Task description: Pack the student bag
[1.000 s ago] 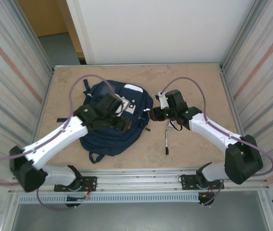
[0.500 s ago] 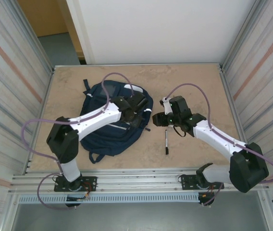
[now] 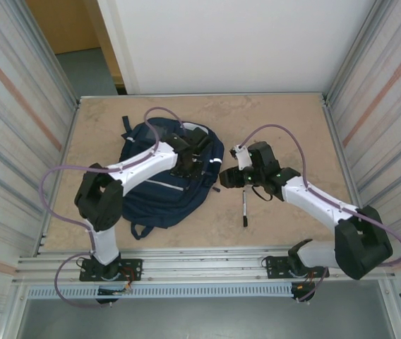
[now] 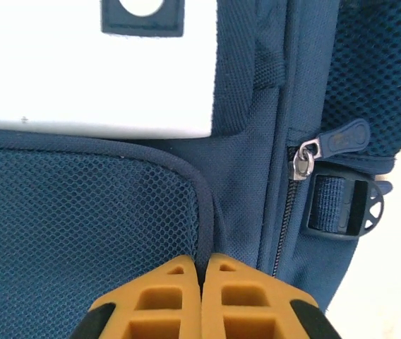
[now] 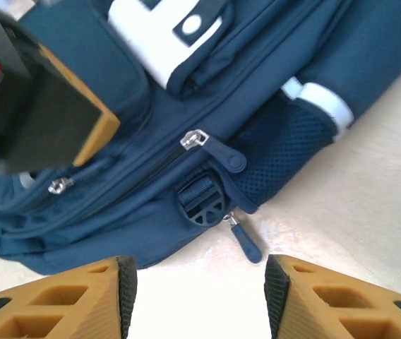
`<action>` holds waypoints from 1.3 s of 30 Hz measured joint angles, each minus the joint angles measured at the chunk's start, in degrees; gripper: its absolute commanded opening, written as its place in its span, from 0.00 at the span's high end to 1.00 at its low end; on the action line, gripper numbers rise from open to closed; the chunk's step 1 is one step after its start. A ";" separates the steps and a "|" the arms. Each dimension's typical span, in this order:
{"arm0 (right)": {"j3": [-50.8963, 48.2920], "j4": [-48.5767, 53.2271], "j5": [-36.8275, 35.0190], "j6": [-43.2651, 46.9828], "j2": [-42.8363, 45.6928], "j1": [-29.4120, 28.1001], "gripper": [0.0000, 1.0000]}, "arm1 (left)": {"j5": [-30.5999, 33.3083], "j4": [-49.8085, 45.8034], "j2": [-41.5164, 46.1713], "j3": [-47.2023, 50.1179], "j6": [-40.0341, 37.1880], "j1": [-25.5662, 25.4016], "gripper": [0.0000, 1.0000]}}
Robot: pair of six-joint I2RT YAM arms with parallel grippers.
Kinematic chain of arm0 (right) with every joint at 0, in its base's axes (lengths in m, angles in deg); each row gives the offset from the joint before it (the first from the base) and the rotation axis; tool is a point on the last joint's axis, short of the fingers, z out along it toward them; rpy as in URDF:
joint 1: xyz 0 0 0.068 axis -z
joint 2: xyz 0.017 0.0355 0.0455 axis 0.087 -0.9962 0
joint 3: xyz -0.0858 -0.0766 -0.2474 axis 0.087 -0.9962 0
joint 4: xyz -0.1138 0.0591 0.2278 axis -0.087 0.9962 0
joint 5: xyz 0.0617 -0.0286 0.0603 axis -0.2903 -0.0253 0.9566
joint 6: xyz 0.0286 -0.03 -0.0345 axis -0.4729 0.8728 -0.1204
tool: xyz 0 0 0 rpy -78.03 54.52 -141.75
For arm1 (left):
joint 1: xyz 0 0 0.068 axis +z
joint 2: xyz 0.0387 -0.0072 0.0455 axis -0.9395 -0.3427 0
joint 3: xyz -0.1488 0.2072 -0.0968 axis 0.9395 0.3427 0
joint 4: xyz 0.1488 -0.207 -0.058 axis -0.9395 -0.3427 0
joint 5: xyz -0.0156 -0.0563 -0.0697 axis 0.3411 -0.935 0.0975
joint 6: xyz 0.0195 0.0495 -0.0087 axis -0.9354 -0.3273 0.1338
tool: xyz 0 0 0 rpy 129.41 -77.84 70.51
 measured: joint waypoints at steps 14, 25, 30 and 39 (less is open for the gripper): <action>1.55 -7.69 12.83 27.63 -12.96 -8.48 0.45 | -16.55 2.73 8.31 4.76 -1.57 6.14 1.00; 0.52 -14.05 12.22 39.65 -12.22 -12.00 0.46 | -22.91 4.52 9.49 7.39 -0.66 6.78 1.00; 0.85 -16.33 10.32 41.03 -12.92 -12.37 0.46 | -24.76 4.61 9.75 7.82 -0.28 7.21 1.00; 2.16 -16.06 10.25 40.74 -14.64 -11.61 0.45 | -27.30 5.49 9.75 8.52 0.20 7.93 1.00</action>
